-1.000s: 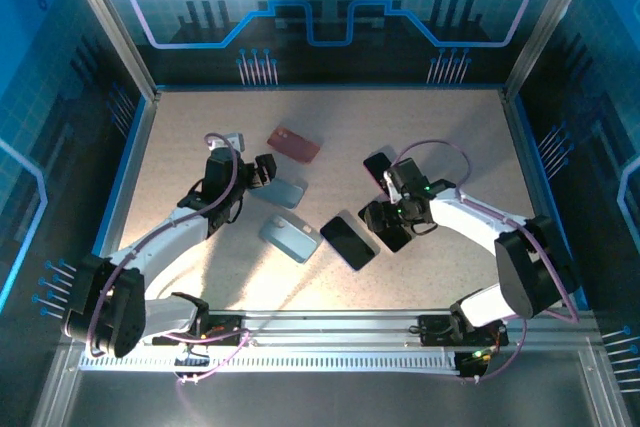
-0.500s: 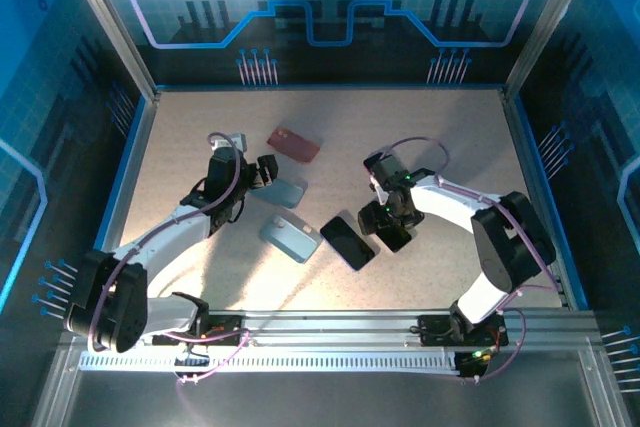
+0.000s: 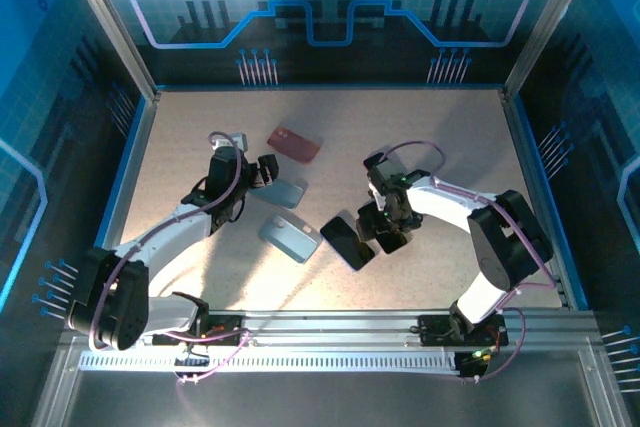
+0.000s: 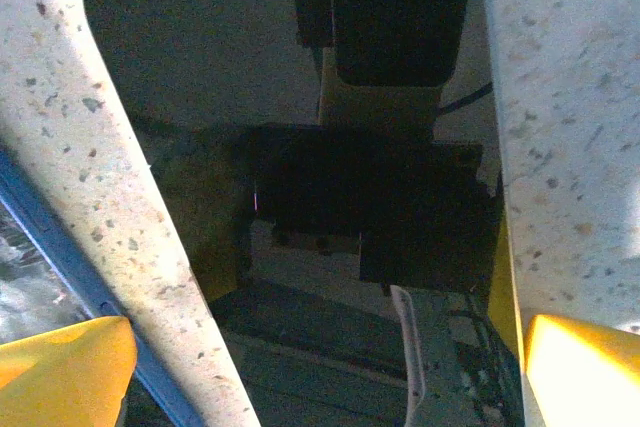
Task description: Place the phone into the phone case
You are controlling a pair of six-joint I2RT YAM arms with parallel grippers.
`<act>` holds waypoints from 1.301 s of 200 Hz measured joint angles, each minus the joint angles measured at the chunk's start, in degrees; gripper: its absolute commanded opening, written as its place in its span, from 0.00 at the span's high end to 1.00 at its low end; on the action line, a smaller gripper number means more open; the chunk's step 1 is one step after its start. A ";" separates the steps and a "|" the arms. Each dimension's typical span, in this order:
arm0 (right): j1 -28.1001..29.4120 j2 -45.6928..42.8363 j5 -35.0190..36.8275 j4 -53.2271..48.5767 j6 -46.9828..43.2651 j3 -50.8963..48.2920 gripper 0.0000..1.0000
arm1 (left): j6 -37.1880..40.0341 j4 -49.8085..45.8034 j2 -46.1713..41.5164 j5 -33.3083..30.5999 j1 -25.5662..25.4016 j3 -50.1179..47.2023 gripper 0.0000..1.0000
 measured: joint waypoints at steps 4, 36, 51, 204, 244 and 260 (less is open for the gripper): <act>0.13 0.00 -0.24 -0.02 0.28 -0.02 0.00 | 0.00 0.00 0.07 0.00 0.00 0.00 0.14; 0.94 -0.26 -0.83 -0.46 2.32 -0.07 0.00 | -0.02 0.02 0.20 0.00 -0.11 0.00 0.15; 1.09 -0.59 -0.22 -0.42 2.89 -0.07 0.00 | -0.04 0.07 0.20 0.00 -0.11 0.00 0.15; 3.06 2.38 7.21 2.19 1.22 0.33 0.17 | -1.09 -1.62 0.98 0.66 -0.26 1.38 0.22; 4.02 3.28 7.80 1.55 0.96 1.29 0.29 | -1.11 -3.78 2.05 1.53 -0.26 3.23 0.24; 4.24 3.28 8.28 1.09 0.76 1.60 0.35 | -1.11 -5.03 2.16 2.03 -0.26 3.76 0.24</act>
